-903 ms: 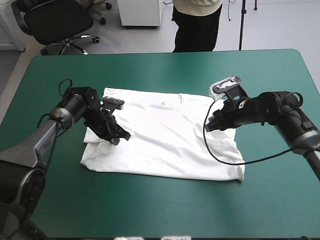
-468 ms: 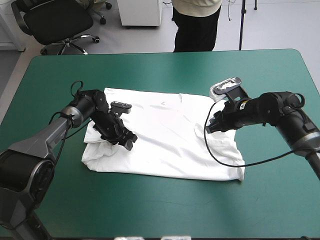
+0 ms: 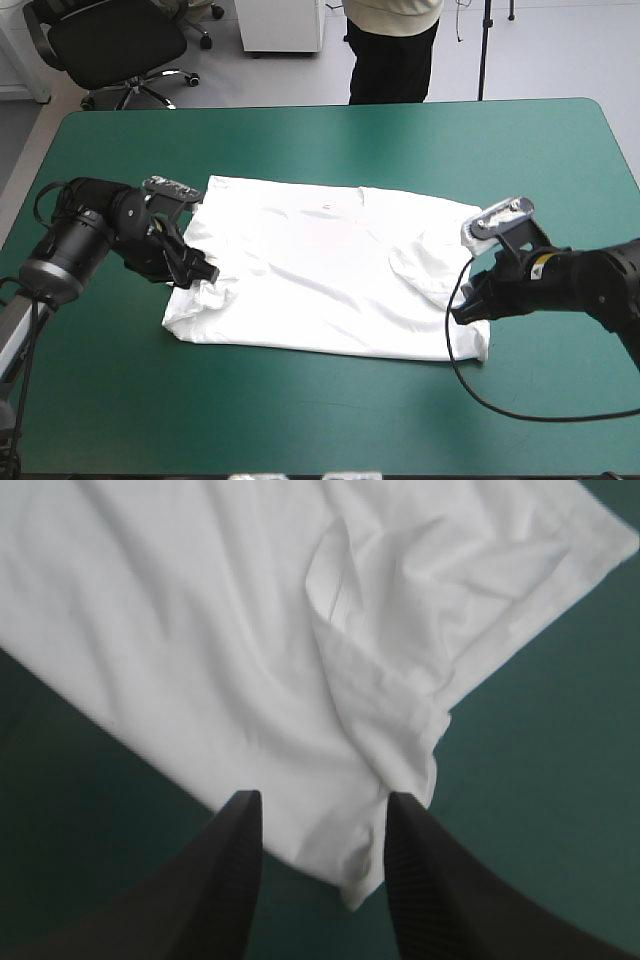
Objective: Fold the cloth
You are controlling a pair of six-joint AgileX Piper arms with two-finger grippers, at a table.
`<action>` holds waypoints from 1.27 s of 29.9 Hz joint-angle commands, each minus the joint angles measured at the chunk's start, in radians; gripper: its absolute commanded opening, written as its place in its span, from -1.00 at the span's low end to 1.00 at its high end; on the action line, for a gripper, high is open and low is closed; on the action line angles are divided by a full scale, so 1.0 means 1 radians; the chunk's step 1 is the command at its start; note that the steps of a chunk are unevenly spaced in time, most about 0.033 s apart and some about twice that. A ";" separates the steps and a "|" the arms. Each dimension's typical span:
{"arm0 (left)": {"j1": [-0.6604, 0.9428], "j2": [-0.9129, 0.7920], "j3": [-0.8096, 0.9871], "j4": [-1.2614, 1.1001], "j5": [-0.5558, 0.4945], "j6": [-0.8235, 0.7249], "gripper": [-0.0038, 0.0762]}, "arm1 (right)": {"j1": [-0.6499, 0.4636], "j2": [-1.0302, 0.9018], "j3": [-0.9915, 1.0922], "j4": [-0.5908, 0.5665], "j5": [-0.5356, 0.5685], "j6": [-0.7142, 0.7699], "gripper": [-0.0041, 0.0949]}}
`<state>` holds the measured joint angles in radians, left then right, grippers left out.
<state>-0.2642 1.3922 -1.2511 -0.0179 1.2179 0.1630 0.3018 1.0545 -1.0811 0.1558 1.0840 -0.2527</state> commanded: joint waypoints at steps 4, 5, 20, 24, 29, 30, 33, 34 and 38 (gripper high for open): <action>0.109 -0.114 0.243 -0.025 -0.109 -0.038 0.16 | 0.000 -0.150 0.191 -0.031 -0.102 0.097 -0.13; 0.125 -0.114 0.279 -0.041 -0.131 -0.038 0.16 | 0.000 -0.160 0.217 -0.033 -0.109 0.102 -0.13; 0.187 -0.061 0.497 -0.185 -0.438 -0.039 0.16 | 0.000 -0.171 0.300 -0.023 -0.206 0.125 -0.13; 0.187 -0.054 0.497 -0.185 -0.466 -0.039 0.16 | 0.000 -0.171 0.301 -0.045 -0.222 0.147 -0.13; 0.187 -0.052 0.497 -0.185 -0.496 -0.037 -0.08 | 0.000 -0.171 0.331 -0.104 -0.262 0.204 -0.13; 0.187 -0.052 0.497 -0.182 -0.490 -0.034 -0.22 | 0.000 -0.167 0.344 -0.104 -0.262 0.207 -0.13; 0.187 -0.052 0.497 -0.182 -0.463 -0.011 -0.78 | 0.000 -0.151 0.380 -0.080 -0.263 0.212 -0.13; 0.185 -0.052 0.497 -0.182 -0.456 -0.001 -0.96 | 0.000 -0.149 0.390 -0.075 -0.264 0.212 -0.13; 0.185 -0.052 0.497 -0.186 -0.449 0.004 -0.95 | 0.000 -0.121 0.413 -0.064 -0.271 0.224 -0.12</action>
<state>-0.0780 1.3645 -0.7336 -0.1839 0.7684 0.1656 0.3018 0.9242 -0.6533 0.0802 0.8622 -0.0367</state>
